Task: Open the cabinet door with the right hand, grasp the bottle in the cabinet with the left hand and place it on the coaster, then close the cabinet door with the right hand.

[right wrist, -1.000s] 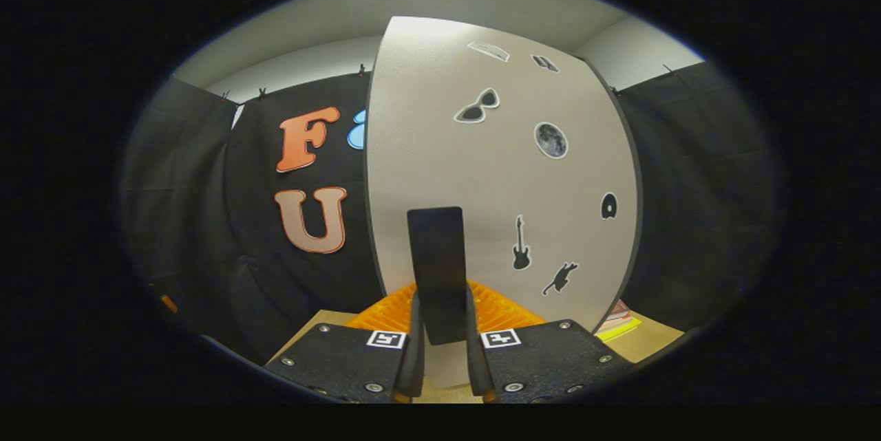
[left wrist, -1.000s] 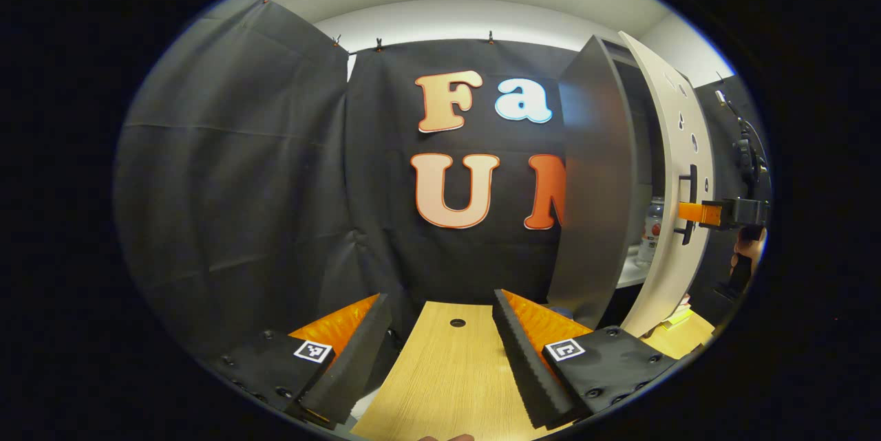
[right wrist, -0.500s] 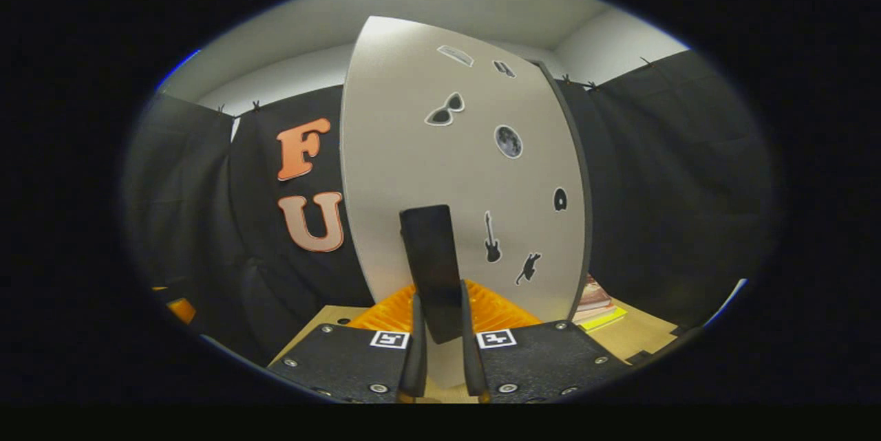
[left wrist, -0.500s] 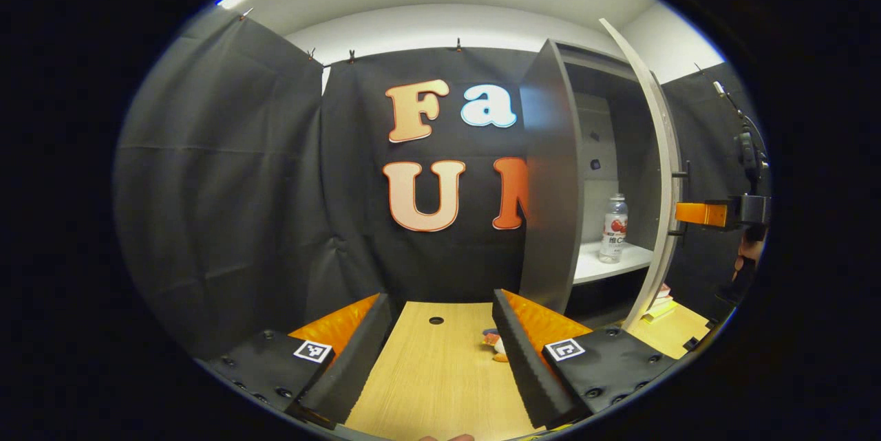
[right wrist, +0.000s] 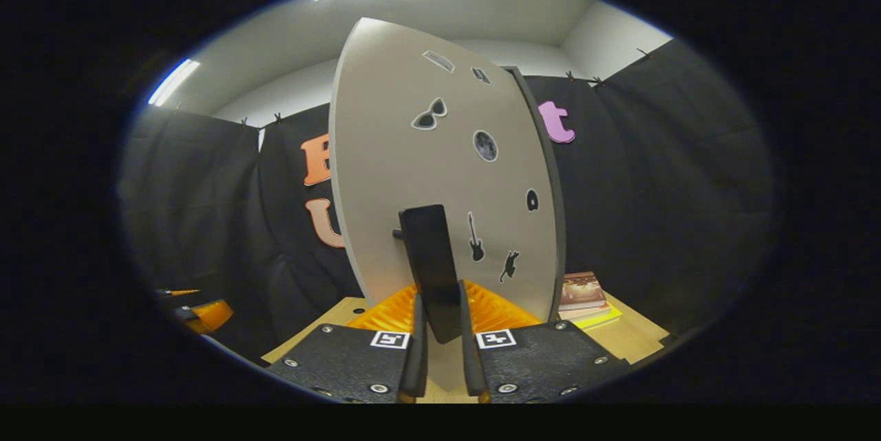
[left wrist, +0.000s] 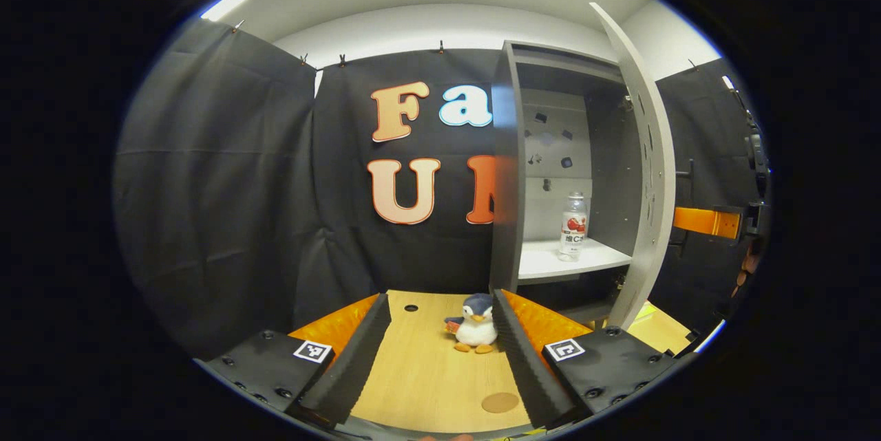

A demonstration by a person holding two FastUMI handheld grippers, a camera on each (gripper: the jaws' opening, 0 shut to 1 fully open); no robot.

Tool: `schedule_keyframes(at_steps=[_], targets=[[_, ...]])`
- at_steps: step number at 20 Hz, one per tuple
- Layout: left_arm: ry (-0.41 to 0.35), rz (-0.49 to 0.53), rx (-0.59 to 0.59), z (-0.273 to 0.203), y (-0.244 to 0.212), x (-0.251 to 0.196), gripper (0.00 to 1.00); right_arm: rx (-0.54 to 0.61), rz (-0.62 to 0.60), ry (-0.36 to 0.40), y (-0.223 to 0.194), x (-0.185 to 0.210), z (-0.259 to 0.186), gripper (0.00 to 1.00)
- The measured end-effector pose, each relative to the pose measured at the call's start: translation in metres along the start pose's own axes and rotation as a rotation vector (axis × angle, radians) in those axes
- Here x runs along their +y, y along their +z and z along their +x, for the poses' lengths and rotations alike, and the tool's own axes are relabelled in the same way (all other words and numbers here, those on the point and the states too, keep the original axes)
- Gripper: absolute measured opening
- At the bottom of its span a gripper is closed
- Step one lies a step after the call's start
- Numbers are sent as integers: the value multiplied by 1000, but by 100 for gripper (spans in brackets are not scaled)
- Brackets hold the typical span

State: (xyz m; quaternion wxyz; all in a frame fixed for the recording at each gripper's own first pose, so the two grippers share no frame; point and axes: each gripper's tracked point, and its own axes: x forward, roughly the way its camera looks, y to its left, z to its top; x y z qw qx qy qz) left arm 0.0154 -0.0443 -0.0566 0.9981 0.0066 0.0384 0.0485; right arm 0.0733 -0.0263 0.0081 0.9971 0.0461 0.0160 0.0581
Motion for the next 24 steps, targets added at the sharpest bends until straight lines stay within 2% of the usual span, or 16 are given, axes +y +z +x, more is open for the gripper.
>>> schedule_keyframes(at_steps=[5, 6, 8, 9, 10, 11, 12, 15, 16, 18, 22, 24], targets=[[-5, 18, 8, -15, -5, -43, 94, 5, 40, -1, 1, -19, -10, 20], [-8, 20, 15, -18, -7, -50, 99, 5, 60, -2, 0, -21, -10, 20], [-17, 21, 33, -19, -13, -62, 97, -10, 60, 16, 1, -24, -11, 18], [-17, 20, 49, -18, -15, -67, 94, -14, 58, 31, 2, -25, -12, 20], [-22, 12, 57, -18, -18, -72, 99, -13, 68, 36, 2, -27, -13, 20], [-27, 5, 62, -16, -19, -78, 97, -12, 73, 37, 2, -28, -13, 20], [-28, 2, 59, -15, -18, -81, 95, -14, 68, 31, 2, -31, -15, 20], [-28, 3, 44, -13, -13, -89, 99, -13, 30, -13, 0, -45, -17, 20], [-29, 5, 41, -11, -12, -91, 96, -7, 21, -27, -2, -50, -17, 23], [-29, 6, 41, -10, -12, -95, 94, -4, 18, -42, -1, -56, -18, 15], [-23, 12, 46, -6, -13, -101, 94, -23, -3, -84, 3, -71, -18, 16], [-20, 11, 45, -5, -13, -105, 99, -25, -5, -93, 3, -78, -18, 3]])
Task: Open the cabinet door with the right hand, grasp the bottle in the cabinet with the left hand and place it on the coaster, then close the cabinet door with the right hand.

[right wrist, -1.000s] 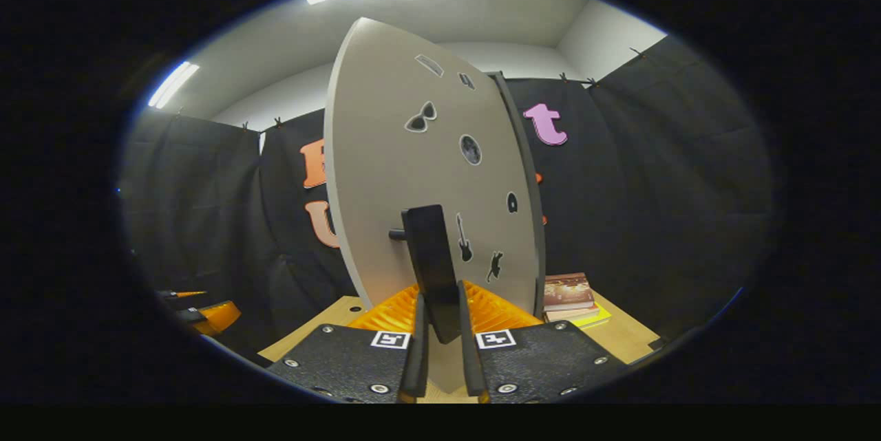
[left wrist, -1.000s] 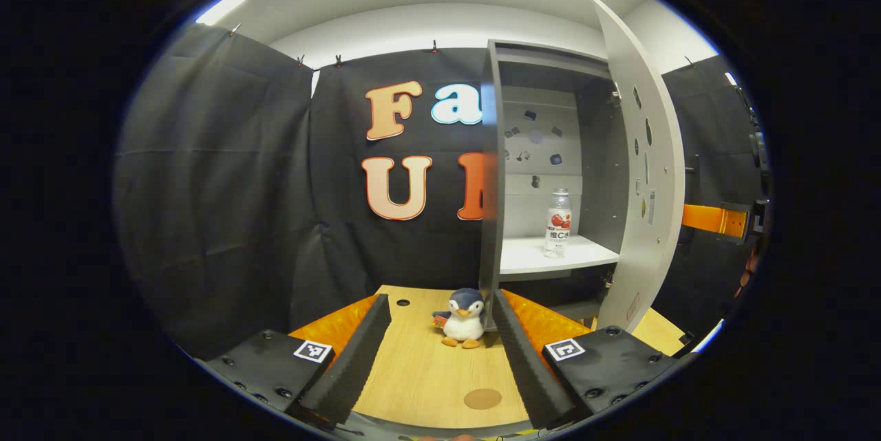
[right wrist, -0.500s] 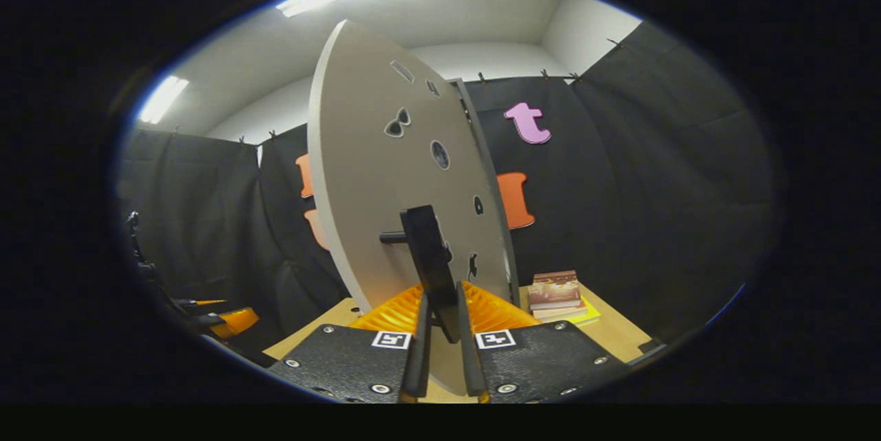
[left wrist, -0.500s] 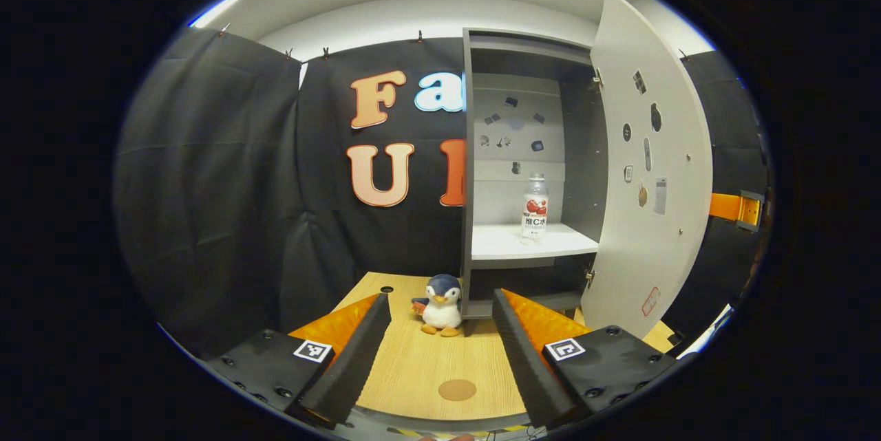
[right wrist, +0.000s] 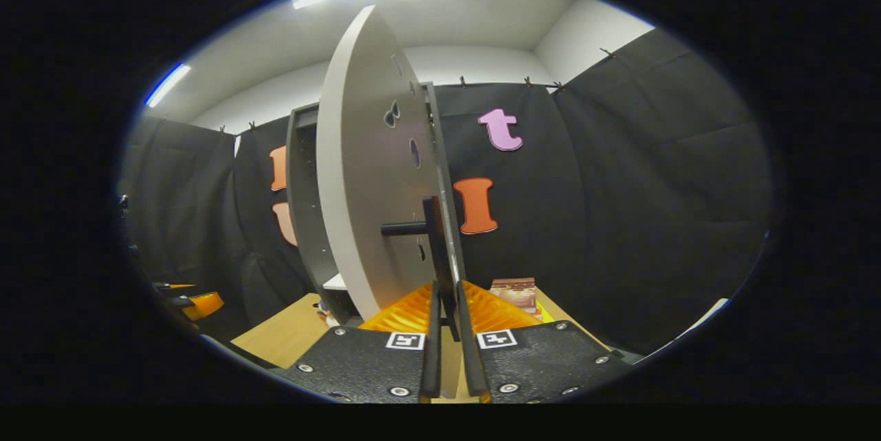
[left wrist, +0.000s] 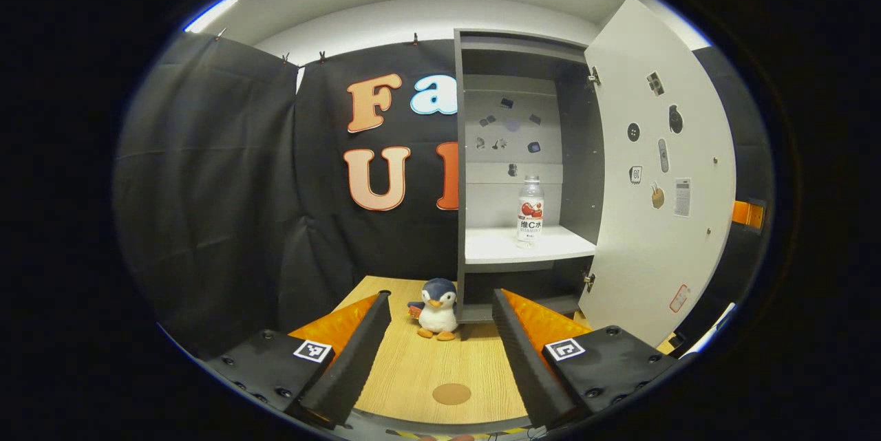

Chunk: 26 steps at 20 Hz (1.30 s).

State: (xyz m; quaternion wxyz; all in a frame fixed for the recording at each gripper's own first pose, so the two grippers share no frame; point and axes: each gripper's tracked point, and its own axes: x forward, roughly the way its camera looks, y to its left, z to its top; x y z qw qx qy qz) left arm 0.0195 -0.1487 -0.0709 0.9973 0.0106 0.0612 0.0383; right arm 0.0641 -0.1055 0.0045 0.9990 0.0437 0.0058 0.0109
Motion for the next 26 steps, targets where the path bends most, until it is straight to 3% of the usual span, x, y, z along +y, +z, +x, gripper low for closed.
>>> schedule_keyframes(at_steps=[1, 2, 3, 4, 5, 6, 11, 16, 17, 18, 19, 20, 21, 22, 23, 24, 25, 26], targets=[[0, 1, 1, 0, 0, -2, 99, -1, 6, -1, 0, -1, 0, 13], [3, 6, 5, 1, 0, -3, 96, 4, 14, -1, 0, -1, 0, 14], [7, 14, 3, 1, 1, -4, 99, 8, 15, 6, -2, 0, -1, 3], [8, 20, 2, 1, 2, -5, 97, 12, 12, 8, -1, -1, -1, 14], [9, 22, -1, 0, 4, -7, 97, 13, 4, 11, -2, -1, -2, 8], [8, 22, -4, 0, 4, -8, 96, 10, -5, 10, -1, -2, -2, 14], [-14, 29, 9, 3, -1, -13, 96, 3, -7, -23, 0, -14, -3, 13], [-92, 6, 8, 26, 0, -34, 95, 12, 5, -90, -3, -22, -11, 2], [-114, -2, 9, 35, -1, -40, 97, 21, -3, -103, -6, -24, -14, 14], [-135, -9, 10, 44, 0, -47, 99, 33, -9, -113, -9, -24, -16, 15], [-159, -15, 9, 56, 1, -53, 98, 40, -17, -123, -12, -23, -19, 27], [-182, -17, 7, 67, 1, -61, 97, 39, -25, -142, -13, -23, -23, 16], [-205, -18, 2, 78, 3, -67, 97, 37, -34, -171, -13, -25, -26, 16], [-225, -19, 1, 90, 4, -73, 97, 40, -35, -205, -15, -27, -31, 28], [-248, -23, -1, 106, 6, -79, 97, 45, -36, -243, -16, -28, -38, 17], [-270, -28, -1, 120, 6, -85, 99, 43, -36, -267, -16, -23, -44, 28], [-289, -33, 4, 135, 5, -94, 95, 33, -34, -289, -15, -16, -50, 11], [-309, -37, 10, 152, 6, -102, 99, 19, -32, -291, -13, -3, -52, 11]])
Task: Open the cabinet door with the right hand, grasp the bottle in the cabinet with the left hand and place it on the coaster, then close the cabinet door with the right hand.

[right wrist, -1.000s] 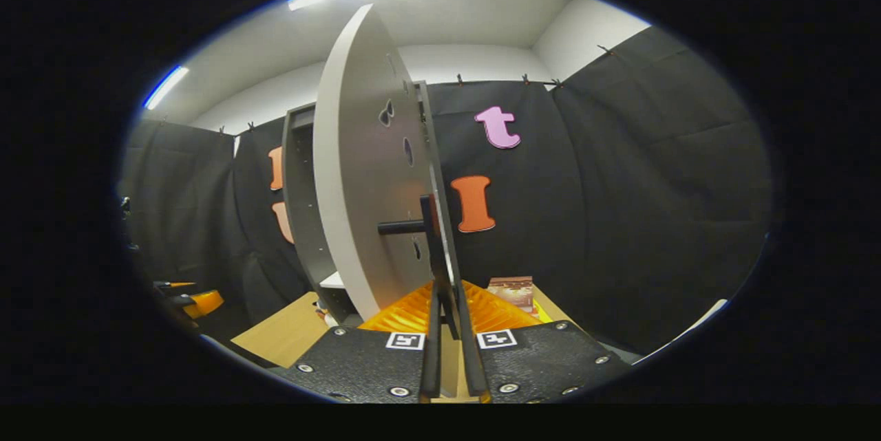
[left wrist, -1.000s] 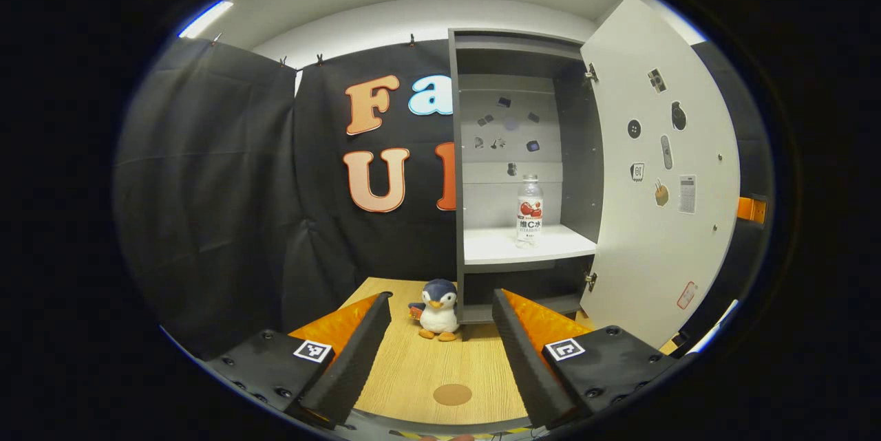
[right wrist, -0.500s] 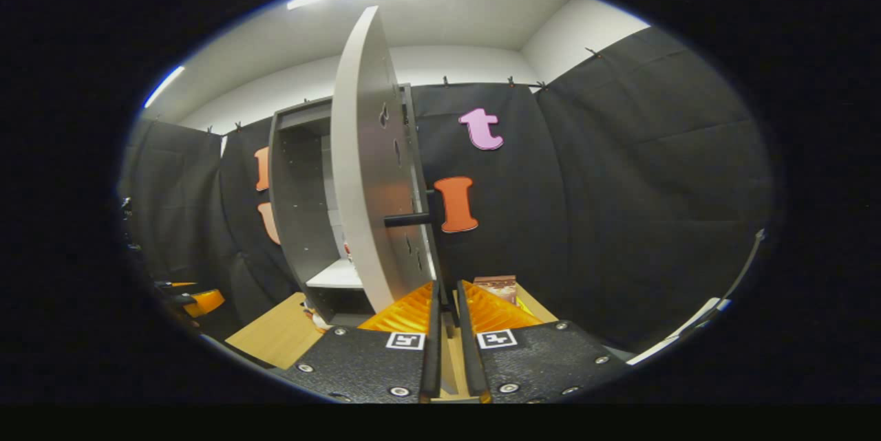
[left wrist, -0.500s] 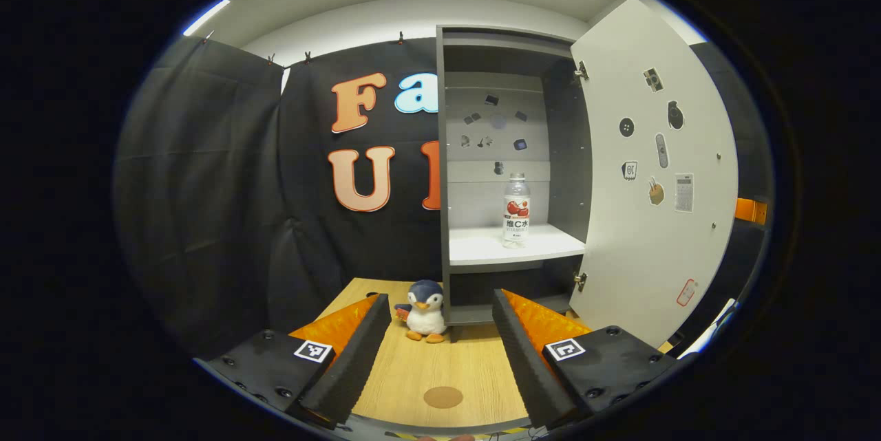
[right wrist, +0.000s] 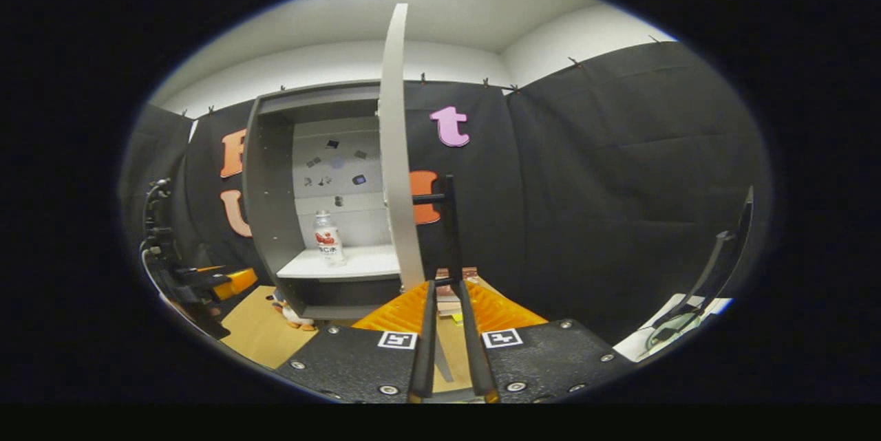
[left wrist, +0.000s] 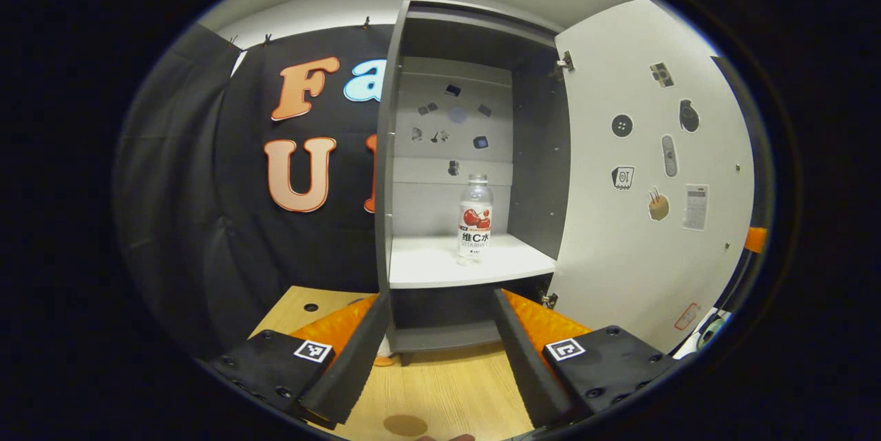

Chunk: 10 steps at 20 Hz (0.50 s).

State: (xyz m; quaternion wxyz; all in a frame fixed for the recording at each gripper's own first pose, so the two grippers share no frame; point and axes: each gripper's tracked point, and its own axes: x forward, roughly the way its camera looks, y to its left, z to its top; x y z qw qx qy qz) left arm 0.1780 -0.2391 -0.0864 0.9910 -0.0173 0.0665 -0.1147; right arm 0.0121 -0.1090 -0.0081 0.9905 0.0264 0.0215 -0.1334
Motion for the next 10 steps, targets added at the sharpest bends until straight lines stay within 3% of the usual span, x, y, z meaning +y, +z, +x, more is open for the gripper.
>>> schedule_keyframes(at_steps=[1, 2, 4, 6, 10], targets=[[-22, 0, 3, 19, 0, -2, 99, -5, 0, -10, 0, 9, -5, 21], [-39, 5, 2, 37, 2, -5, 97, -16, -6, -27, -2, 15, -7, 15], [-58, 23, -16, 72, 10, -8, 99, -31, 0, -46, -1, 33, -10, 25], [-74, 25, -34, 102, 16, -14, 97, -36, -5, -41, -4, 51, -8, 21], [-121, 24, -46, 152, 26, -30, 97, -3, -26, -43, -24, 76, 7, 30]])
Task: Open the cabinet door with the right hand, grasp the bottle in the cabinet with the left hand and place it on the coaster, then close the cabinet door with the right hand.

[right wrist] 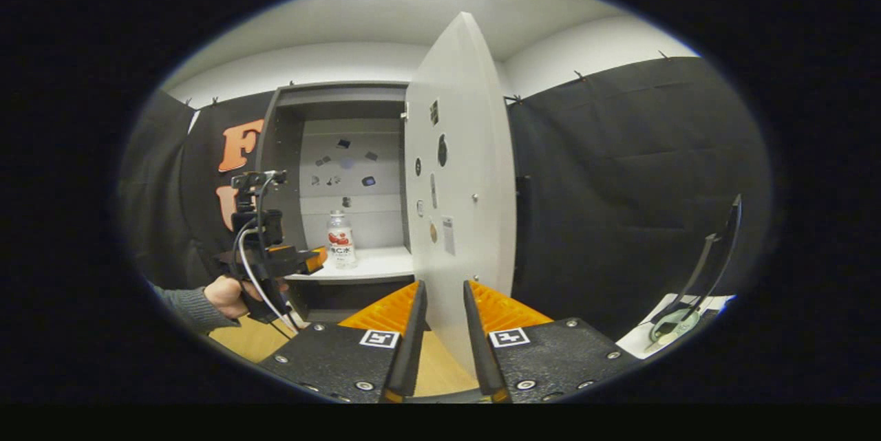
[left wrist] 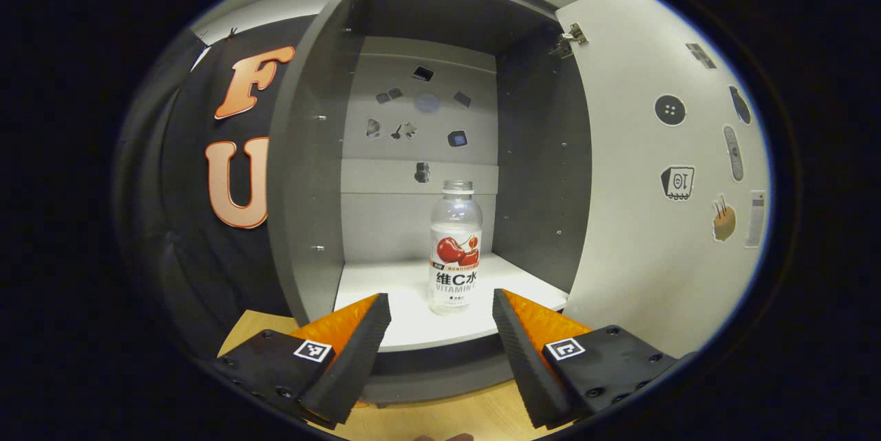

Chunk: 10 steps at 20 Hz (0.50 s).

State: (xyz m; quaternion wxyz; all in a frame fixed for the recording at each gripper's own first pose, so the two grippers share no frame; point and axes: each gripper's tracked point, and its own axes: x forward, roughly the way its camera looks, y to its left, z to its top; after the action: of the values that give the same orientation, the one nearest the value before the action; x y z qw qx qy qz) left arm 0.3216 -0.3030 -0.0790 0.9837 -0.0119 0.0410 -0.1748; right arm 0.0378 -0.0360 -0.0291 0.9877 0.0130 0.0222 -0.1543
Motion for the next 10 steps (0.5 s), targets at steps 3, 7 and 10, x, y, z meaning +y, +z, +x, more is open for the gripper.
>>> schedule_keyframes(at_steps=[3, 7, 10], targets=[[-27, 15, -21, 28, 10, -7, 97, 49, 35, 1, -18, 18, 19, 36], [-37, 38, -43, 65, 20, -9, 97, 88, 32, -13, -29, 31, 35, 36], [-30, 47, -47, 90, 24, -8, 97, 102, 21, -14, -32, 37, 49, 36]])
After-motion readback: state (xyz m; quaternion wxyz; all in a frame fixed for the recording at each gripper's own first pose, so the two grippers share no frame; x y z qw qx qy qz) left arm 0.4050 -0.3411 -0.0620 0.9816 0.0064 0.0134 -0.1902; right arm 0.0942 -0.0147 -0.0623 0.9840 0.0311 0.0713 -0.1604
